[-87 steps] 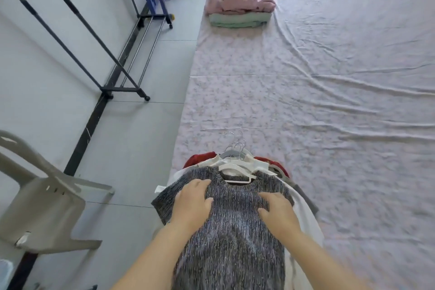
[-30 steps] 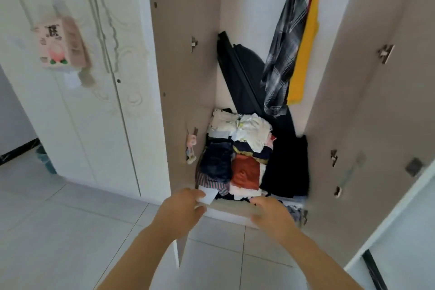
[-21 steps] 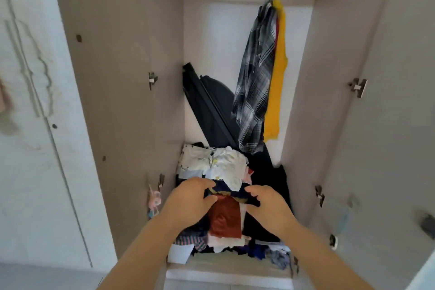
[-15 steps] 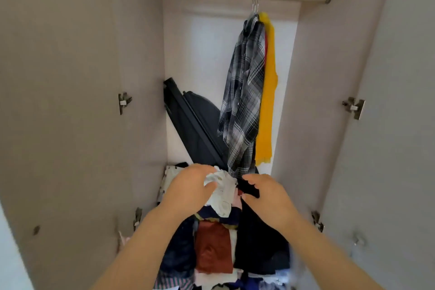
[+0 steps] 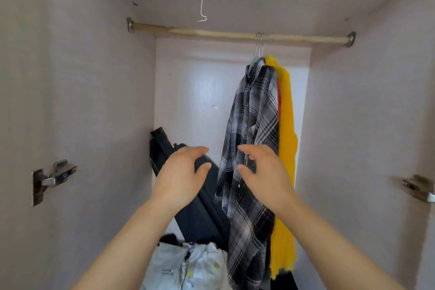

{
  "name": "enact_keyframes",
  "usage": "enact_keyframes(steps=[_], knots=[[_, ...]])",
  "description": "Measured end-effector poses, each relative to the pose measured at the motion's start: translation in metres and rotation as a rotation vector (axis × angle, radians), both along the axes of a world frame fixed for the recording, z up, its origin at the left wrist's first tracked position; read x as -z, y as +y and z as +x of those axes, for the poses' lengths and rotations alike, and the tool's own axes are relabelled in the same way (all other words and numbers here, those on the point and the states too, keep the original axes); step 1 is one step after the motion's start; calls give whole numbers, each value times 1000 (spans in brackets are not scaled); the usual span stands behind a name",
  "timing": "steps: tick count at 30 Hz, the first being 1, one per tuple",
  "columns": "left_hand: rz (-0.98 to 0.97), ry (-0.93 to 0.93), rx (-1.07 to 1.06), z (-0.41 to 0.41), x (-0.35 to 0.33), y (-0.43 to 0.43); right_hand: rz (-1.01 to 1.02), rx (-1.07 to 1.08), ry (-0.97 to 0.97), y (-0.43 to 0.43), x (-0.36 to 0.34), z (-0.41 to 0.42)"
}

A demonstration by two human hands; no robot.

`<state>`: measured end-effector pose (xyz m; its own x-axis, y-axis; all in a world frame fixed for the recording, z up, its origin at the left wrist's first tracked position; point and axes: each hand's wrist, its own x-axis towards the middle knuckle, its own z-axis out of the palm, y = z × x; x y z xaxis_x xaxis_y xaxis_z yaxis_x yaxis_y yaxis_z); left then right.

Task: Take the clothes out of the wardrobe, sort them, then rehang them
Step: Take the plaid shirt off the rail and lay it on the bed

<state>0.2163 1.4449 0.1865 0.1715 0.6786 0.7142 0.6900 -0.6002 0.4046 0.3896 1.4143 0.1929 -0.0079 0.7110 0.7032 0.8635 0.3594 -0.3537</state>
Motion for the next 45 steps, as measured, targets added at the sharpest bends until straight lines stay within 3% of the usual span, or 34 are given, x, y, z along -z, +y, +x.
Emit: enact_keyframes(steps=[9, 18, 25, 33, 38, 45], knots=[[162, -126, 21, 26, -50, 116, 272, -18, -50, 123, -93, 5], [264, -125, 101, 41, -89, 222, 438, 212, -223, 231, -178, 25], [299, -91, 132, 49, -101, 270, 517, 416, -312, 267, -198, 89], [348, -66, 106, 67, -119, 294, 550, 510, -253, 302, -215, 134], [478, -61, 69, 85, -150, 302, 608, 453, -275, 319, -227, 149], [594, -127, -63, 96, -193, 296, 730, 247, -164, 318, -248, 137]])
